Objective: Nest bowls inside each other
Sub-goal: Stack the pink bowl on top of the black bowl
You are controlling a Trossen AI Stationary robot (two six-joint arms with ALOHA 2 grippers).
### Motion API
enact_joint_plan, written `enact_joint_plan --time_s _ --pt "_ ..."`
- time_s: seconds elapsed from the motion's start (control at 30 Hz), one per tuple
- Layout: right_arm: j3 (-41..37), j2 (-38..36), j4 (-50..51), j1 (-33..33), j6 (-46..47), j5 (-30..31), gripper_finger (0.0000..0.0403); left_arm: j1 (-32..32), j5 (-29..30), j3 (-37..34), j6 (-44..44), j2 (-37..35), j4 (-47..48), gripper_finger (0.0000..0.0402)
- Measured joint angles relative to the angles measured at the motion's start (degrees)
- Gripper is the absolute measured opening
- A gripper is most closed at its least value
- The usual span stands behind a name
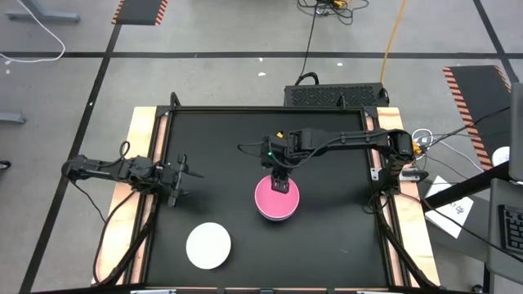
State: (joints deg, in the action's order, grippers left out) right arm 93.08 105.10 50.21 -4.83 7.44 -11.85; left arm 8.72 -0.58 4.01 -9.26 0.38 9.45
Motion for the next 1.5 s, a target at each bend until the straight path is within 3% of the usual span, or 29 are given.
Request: enact_joint_plan --time_s 0.6,0.73,1.17,1.5 --pt "-0.09 0.0 2.62 -0.1 1.94 -0.47 0.0169 0.01 -0.98 -0.02 0.81 0.0 0.0 0.0234" --pt "-3.03 0.0 1.47 -0.22 3.32 -0.52 0.0169 0.0 -1.01 -0.02 0.81 0.01 -0.02 0.0234" --pt "-5.95 0.0 -1.54 -1.24 3.48 -4.85 0.0169 0.01 -1.05 -0.02 0.83 0.0 -0.04 0.0234" --pt "-5.95 1.78 0.07 -1.48 5.03 -4.93 0.0169 0.0 -1.41 -0.02 0.85 0.0 -0.07 0.0234"
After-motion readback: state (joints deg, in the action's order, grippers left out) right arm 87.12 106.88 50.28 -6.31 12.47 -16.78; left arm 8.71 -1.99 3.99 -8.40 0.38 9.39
